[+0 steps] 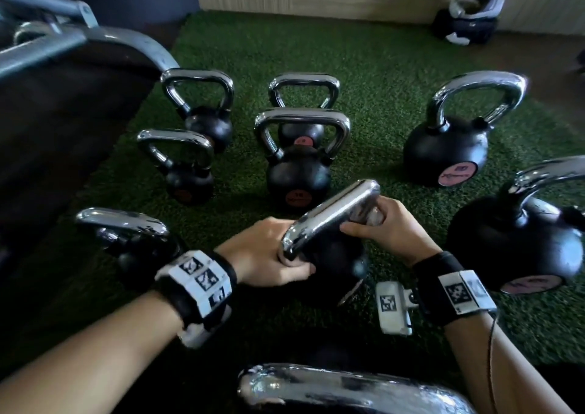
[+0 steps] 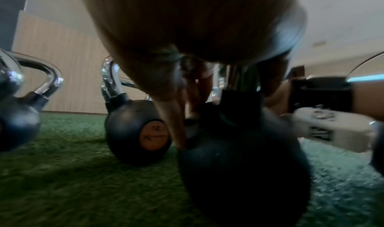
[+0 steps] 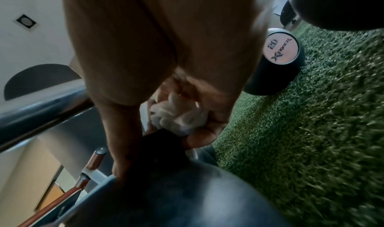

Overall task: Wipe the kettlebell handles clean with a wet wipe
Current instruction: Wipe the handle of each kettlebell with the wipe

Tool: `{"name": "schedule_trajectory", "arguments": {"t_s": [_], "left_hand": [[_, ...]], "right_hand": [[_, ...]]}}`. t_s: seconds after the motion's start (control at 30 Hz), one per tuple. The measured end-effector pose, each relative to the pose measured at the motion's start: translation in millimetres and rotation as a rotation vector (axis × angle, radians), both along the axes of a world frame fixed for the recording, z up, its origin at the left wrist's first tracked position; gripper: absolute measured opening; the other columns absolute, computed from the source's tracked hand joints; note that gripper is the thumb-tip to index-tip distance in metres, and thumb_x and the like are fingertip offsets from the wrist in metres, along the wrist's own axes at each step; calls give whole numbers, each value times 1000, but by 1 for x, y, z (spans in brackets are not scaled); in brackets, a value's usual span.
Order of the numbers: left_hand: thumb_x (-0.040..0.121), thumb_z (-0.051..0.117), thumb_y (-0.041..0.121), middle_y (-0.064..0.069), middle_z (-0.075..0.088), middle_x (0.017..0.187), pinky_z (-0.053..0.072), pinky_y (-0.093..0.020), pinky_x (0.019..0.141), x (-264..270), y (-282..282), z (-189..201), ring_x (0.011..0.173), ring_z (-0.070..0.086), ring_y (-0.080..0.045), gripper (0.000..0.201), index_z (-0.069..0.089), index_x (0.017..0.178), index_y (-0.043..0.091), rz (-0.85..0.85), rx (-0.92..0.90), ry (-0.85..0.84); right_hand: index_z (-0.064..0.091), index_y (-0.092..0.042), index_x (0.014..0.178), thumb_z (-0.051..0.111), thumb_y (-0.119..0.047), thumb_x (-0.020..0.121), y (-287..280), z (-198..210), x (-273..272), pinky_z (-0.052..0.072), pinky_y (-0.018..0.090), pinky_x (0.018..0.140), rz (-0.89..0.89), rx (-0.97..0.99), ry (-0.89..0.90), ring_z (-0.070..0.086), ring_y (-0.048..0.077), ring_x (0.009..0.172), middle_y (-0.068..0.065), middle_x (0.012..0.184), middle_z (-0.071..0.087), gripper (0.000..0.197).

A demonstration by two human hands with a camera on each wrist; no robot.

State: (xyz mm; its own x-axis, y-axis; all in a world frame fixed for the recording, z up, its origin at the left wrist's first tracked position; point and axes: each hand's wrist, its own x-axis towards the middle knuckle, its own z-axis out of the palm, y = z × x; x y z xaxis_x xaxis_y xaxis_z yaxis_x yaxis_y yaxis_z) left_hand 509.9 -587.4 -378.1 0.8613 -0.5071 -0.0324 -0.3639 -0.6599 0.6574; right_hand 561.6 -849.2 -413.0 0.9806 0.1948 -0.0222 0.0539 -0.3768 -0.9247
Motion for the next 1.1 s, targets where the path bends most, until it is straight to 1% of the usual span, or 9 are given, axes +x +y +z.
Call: {"name": "schedule_trajectory", "arguments": {"t_s": [0.1,0.17,0.3,0.4,0.53,0.6,0.77,0.97,1.1], "left_hand": [[84,82,26,26,68,72,47,-17,68,26,18,5,64,60,11,20,73,101,28,-57,-3,192],[81,82,30,17,76,112,53,-25,93,37,27,5,104,71,-2,58,63,136,26,-48,-56,286],[83,79,34,31,61,134,35,-26,118,35,31,-1,128,52,13,39,76,120,25,-20,-32,269],[86,76,45,33,64,130,35,-28,118,22,31,0,124,54,12,14,82,94,35,89,16,206],[89,66,61,7,72,110,51,-29,91,-6,35,17,102,66,-13,35,74,107,32,185,353,213],[94,64,49,2,72,110,50,-27,83,-24,36,24,104,68,-17,29,73,113,29,159,434,169],[97,51,18,9,68,128,52,-21,92,-59,32,34,113,66,-10,41,64,131,36,132,213,152],[94,47,2,13,66,130,51,-20,98,-90,36,36,116,62,-5,59,59,139,40,-19,-15,283],[97,63,23,12,64,134,47,-22,104,-121,38,26,123,61,-9,47,58,141,38,-82,-105,361]], "right_hand": [[75,-31,102,97,-55,54,-7,-5,-23,59,45,93,-86,-30,-31,75,15,97,-7,98,79,58],[74,-36,95,97,-50,55,-6,-4,-41,59,41,91,-123,-70,-94,74,11,95,-10,97,79,48],[70,-43,88,97,-34,63,-1,1,-60,54,22,82,-156,-131,-180,69,-4,89,-22,93,76,38],[67,-44,85,97,-36,64,-1,0,-59,49,14,77,-178,-192,-154,67,-8,89,-24,91,75,38],[69,-38,117,96,-36,66,-12,10,-59,51,23,93,-75,-240,-41,68,2,107,-16,112,76,58],[69,-31,117,94,-24,72,-22,28,-69,53,24,84,-76,-303,-32,69,7,95,-8,106,76,52],[71,-38,99,84,-6,81,-56,84,-112,51,18,59,-209,-450,-65,60,3,71,-14,84,70,39],[76,-39,99,82,-7,75,-32,147,-193,50,32,73,-341,-467,-20,60,13,76,6,92,76,41],[78,-31,105,76,6,84,-3,171,-238,52,33,80,-388,-413,4,66,17,80,13,100,78,43]]}}
